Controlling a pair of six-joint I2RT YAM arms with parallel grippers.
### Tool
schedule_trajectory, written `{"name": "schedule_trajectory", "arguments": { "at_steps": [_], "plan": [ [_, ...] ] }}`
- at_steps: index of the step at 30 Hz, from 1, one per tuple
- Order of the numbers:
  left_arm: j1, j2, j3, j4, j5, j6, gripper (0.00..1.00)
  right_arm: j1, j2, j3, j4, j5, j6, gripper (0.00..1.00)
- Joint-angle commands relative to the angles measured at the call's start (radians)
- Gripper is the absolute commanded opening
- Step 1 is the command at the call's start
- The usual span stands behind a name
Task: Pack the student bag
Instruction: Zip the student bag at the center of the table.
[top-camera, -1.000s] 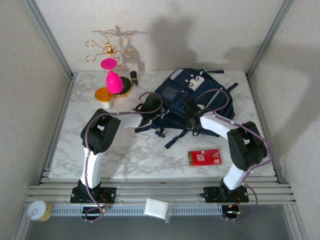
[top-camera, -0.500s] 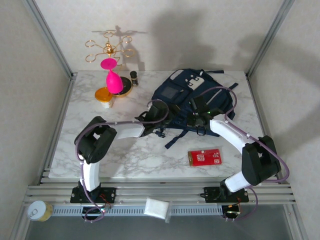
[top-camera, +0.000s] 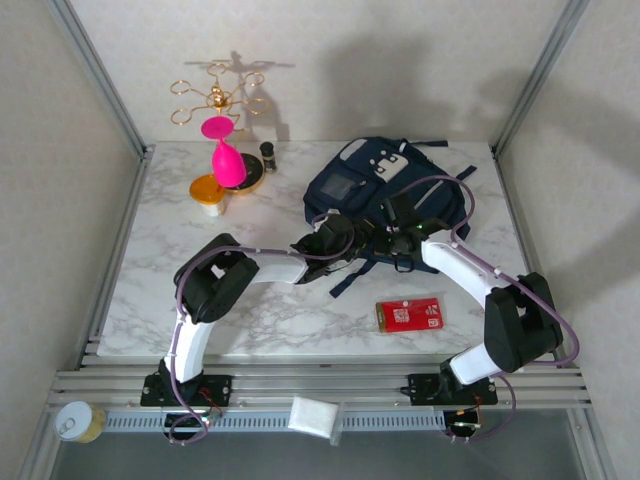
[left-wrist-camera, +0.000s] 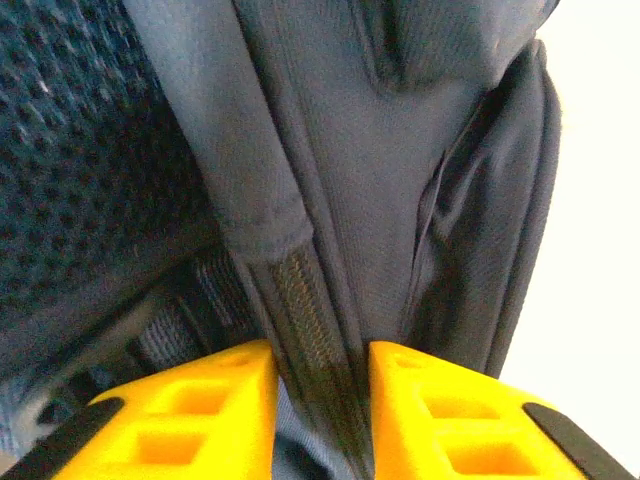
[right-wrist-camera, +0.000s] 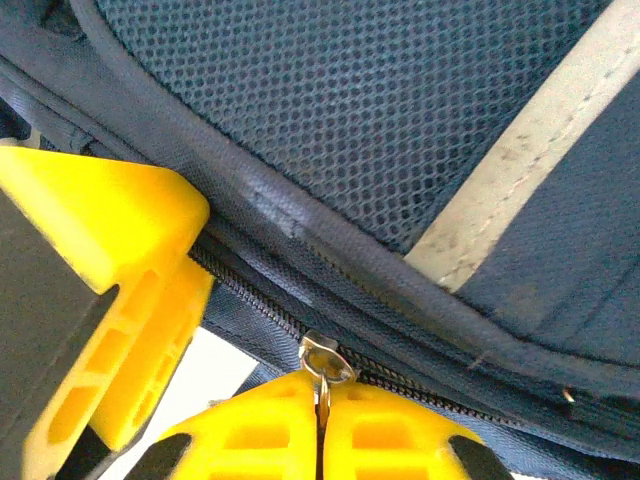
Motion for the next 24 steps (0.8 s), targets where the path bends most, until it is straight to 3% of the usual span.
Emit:
{"name": "schedule_trajectory", "arguments": {
  "at_steps": [1, 4, 15, 19, 20, 22, 24],
  "plan": [
    [0.028, 0.001, 0.026, -0.032, -0.111, 0.042, 0.15, -0.015, -0.063, -0.015, -0.045, 0.006, -0.010, 0.00],
    [0.063, -0.027, 0.016, -0.076, -0.122, 0.089, 0.00, -0.036, -0.095, -0.027, -0.084, 0.007, -0.012, 0.00],
    [0.258, -0.135, 0.015, -0.302, 0.008, 0.421, 0.00, -0.079, -0.144, -0.059, -0.197, -0.072, -0.010, 0.00],
    [0.265, -0.116, 0.063, -0.323, 0.100, 0.462, 0.00, -0.039, -0.108, -0.022, -0.121, -0.184, -0.020, 0.00],
    [0.259, -0.124, 0.053, -0.303, 0.127, 0.448, 0.02, -0.012, -0.090, -0.003, -0.105, -0.201, -0.014, 0.00],
    [0.239, -0.160, 0.007, -0.242, 0.169, 0.392, 0.31, 0.026, -0.064, 0.024, -0.082, -0.209, 0.010, 0.00],
    [0.202, -0.215, -0.067, -0.154, 0.172, 0.318, 0.45, 0.028, -0.055, 0.019, -0.047, -0.235, 0.038, 0.00]
  ]
}}
